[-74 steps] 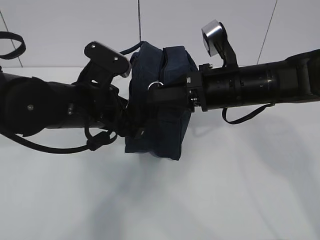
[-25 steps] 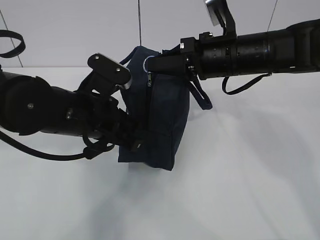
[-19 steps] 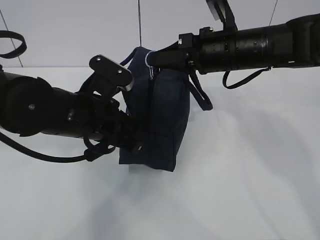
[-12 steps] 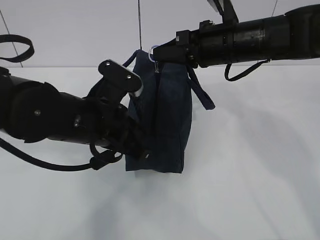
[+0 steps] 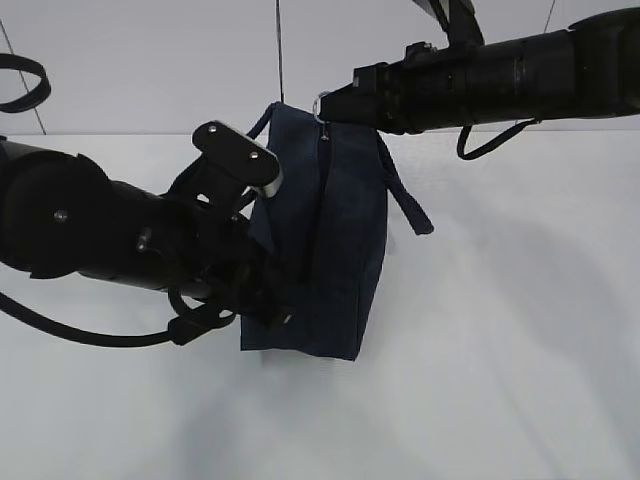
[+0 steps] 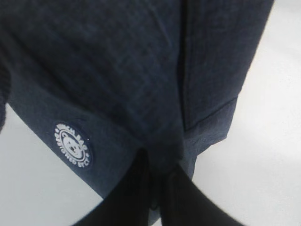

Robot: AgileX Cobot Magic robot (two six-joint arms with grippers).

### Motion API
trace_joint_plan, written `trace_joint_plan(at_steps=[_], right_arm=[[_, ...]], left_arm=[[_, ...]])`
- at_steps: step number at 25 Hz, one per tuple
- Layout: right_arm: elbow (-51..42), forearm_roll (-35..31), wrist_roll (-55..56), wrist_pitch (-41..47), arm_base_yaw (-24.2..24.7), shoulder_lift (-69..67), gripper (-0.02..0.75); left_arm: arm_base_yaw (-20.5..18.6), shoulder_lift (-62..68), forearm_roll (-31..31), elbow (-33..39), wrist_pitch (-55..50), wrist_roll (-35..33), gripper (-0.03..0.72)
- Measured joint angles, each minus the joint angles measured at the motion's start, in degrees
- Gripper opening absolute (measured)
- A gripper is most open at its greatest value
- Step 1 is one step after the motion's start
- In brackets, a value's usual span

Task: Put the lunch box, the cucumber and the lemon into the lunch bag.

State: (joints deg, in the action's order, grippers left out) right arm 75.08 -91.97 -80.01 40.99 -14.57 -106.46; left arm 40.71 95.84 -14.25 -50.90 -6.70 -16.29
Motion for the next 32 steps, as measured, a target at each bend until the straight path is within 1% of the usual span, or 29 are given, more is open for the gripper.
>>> trace_joint_plan(at_steps=[6,14,20,32], right_arm=[[0.1,0.0,-0.5,-3.5,0.0,0.0,0.001],[0.6,-0.1,-4.4,-8.7,0.0,0.0,0.001],[5.4,-0.2,-5.8,-9.1,0.0,-2.2,0.001],[15.4,-0.2,-5.9,-9.3,0.1,-11.5,0.001]], left_arm=[[0.0,0.0,0.4,0.0,-1.3,0.0,0.000],[0.0,-0.1,0.5,0.0,-2.4,0.0,-0.001],[0.0,-0.3,0.5,0.0,-3.3,-0.1,-0.001],[0.0,-0.3,0.5,0.0,-4.7,-0.2,-0.001]])
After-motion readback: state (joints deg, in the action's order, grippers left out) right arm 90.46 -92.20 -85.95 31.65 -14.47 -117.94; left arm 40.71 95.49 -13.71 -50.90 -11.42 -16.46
